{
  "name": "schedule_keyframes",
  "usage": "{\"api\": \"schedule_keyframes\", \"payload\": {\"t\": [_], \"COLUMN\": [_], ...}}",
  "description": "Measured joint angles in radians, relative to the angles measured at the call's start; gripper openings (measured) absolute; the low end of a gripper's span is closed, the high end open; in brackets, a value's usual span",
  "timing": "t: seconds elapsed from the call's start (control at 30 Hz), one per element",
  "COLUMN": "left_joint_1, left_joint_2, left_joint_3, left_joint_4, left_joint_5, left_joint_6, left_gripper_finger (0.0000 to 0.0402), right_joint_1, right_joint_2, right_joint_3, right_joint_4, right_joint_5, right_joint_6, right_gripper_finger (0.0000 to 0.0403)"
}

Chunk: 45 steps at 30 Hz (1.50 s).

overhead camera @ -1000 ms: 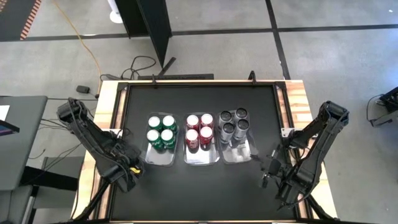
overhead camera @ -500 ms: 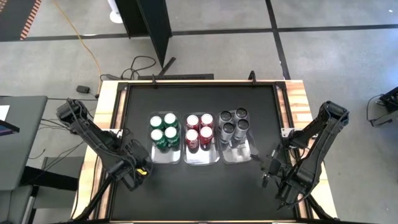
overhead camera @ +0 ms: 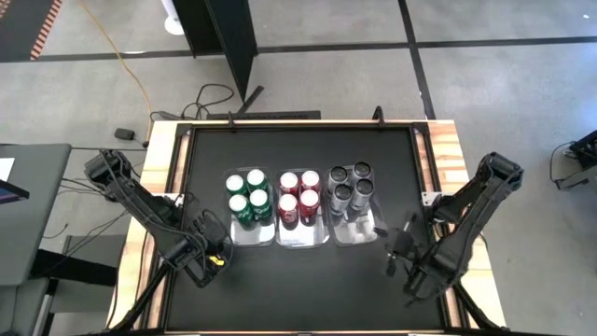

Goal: Sort soda cans
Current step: Adjust the transparent bins to align them on the table

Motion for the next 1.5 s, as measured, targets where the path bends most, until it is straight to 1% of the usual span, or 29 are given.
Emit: {"api": "schedule_keyframes", "payload": {"t": [0.13,0.23,0.4,0.5,0.6,0.7,0.83,1.1,1.23,1.5], "left_joint_1": [-0.016,-0.03,-0.055,-0.067,-0.079,-0.094,-0.114,-0.128,-0.127,-0.127], "left_joint_2": [0.0,0.0,0.0,0.0,0.0,0.0,0.0,0.0,0.0,0.0], "left_joint_3": [0.009,0.023,0.051,0.066,0.073,0.073,0.073,0.073,0.073,0.073], "left_joint_4": [-0.003,-0.004,-0.013,-0.028,-0.044,-0.046,-0.069,-0.095,-0.095,-0.099], "left_joint_5": [0.03,0.06,0.08,0.08,0.079,0.079,0.078,0.064,0.036,0.029], "left_joint_6": [-0.01,-0.016,-0.019,-0.021,-0.048,-0.07,-0.105,-0.142,-0.14,-0.14], "left_gripper_finger": [0.0,0.0,0.0,0.0,0.0,0.0,0.0,0.0,0.0,0.0], "right_joint_1": [-0.057,-0.081,-0.072,-0.066,-0.066,-0.072,-0.095,-0.139,-0.157,-0.166], "right_joint_2": [0.051,0.08,0.107,0.113,0.117,0.117,0.118,0.118,0.118,0.118], "right_joint_3": [-0.001,-0.002,-0.002,-0.001,-0.002,-0.021,-0.078,-0.14,-0.143,-0.143], "right_joint_4": [-0.007,-0.06,-0.174,-0.214,-0.253,-0.268,-0.244,-0.105,-0.049,0.049], "right_joint_5": [-0.118,-0.189,-0.283,-0.351,-0.394,-0.452,-0.541,-0.546,-0.508,-0.441], "right_joint_6": [0.005,0.06,0.178,0.208,0.257,0.296,0.305,0.199,0.126,0.003], "right_gripper_finger": [0.0001,0.0001,0.0001,0.0001,0.0001,0.0001,0.0001,0.0001,0.0001,0.0001]}}
